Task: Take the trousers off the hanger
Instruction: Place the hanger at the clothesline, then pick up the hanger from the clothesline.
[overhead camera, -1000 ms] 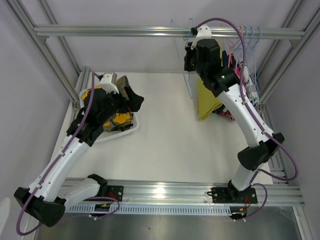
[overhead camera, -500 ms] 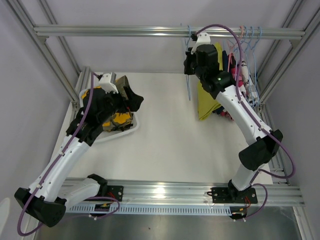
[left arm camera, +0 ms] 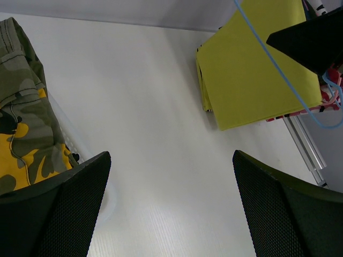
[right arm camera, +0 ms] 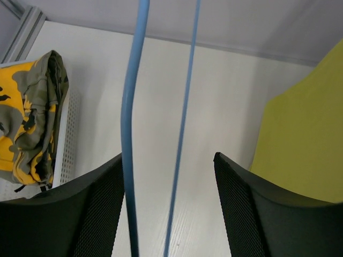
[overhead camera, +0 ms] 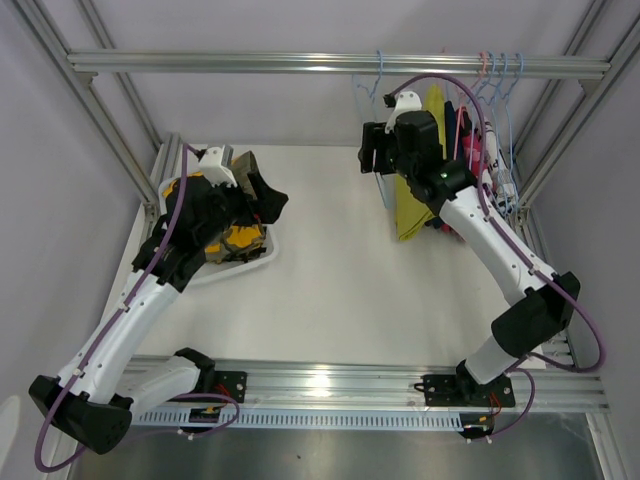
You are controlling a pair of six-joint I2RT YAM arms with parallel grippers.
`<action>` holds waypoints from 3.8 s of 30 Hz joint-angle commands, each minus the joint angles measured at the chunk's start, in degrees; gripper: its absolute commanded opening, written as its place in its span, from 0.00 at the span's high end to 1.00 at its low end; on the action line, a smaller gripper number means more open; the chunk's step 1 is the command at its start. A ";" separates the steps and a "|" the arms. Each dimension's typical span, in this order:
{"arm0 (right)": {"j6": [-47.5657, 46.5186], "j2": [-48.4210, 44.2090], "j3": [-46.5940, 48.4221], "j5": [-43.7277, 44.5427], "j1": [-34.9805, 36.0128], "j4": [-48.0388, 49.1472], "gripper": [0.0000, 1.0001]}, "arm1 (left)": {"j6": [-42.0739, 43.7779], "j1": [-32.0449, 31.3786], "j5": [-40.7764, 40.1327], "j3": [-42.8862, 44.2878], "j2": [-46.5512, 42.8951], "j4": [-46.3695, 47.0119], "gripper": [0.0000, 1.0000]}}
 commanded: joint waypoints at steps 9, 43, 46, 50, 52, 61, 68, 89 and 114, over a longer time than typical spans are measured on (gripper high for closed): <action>0.96 -19.46 -7.16 0.95 4.56 -0.74 0.28 | 0.50 0.50 0.01 0.37 -0.85 1.55 0.01; -0.97 -14.56 -6.03 8.34 -13.46 -3.46 0.32 | 0.76 0.50 0.62 0.37 -0.58 1.47 0.01; -1.32 -12.80 -4.97 9.04 -13.54 -3.64 0.32 | 0.67 0.50 0.62 0.37 -0.50 1.55 0.01; -2.03 -10.95 -4.62 10.18 -13.46 -3.46 0.32 | 0.76 0.50 0.71 0.19 -0.50 1.55 0.01; -2.46 -10.34 -4.44 10.88 -13.45 -3.38 0.31 | 0.68 0.50 0.71 0.28 -0.41 1.47 0.01; -1.33 -7.87 -5.32 10.28 -14.16 -1.10 0.35 | 0.59 0.50 1.06 0.28 -0.14 1.55 0.01; 5.60 -16.04 -15.77 -9.73 -17.67 13.03 0.37 | 0.76 0.50 0.27 0.11 -0.58 1.55 0.00; 19.24 -14.29 -24.91 -34.73 -22.16 31.51 0.38 | 1.29 0.50 -0.78 0.37 -1.02 1.20 0.01; 19.51 -15.87 -29.05 -37.19 -24.35 36.00 0.46 | 1.47 0.50 -0.70 0.28 -0.94 1.20 0.01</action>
